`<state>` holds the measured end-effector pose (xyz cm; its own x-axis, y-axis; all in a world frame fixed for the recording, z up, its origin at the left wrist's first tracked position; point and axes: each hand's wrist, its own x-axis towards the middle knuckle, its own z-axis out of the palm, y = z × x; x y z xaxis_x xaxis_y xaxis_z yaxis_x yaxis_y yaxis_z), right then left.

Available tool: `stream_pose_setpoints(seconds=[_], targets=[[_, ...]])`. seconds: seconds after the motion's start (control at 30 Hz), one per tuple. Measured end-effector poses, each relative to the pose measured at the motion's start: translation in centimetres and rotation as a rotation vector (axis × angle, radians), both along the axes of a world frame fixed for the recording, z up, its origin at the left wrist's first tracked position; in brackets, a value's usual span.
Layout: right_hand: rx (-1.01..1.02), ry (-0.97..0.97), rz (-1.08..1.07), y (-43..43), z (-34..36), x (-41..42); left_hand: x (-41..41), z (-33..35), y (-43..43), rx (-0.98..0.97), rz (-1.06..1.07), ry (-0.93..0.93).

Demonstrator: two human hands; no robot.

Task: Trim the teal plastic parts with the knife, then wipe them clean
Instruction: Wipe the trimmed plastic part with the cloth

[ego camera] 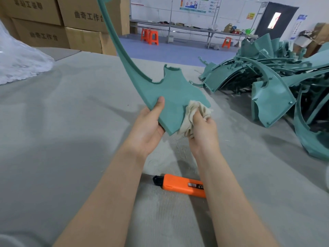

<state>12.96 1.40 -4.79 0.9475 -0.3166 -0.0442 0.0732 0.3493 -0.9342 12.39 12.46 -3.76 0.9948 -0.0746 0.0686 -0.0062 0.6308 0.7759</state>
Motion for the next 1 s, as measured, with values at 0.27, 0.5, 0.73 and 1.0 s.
stream_pose_setpoints(seconds=[0.27,0.5,0.73,1.0], targets=[[-0.387,-0.027,0.255,1.6,-0.1,-1.1,0.2,0.3,0.4,-0.081,0.178,-0.049],[-0.690,-0.045,0.428,1.0,0.6,-1.7,0.8,0.1,1.1,-0.123,0.255,0.026],[-0.750,0.093,0.067,-1.9,0.1,-0.5,1.1,-0.1,1.5,-0.202,0.243,0.070],[-0.902,0.080,0.575,-1.5,0.7,-1.4,0.9,-0.2,1.1,-0.172,0.278,-0.045]])
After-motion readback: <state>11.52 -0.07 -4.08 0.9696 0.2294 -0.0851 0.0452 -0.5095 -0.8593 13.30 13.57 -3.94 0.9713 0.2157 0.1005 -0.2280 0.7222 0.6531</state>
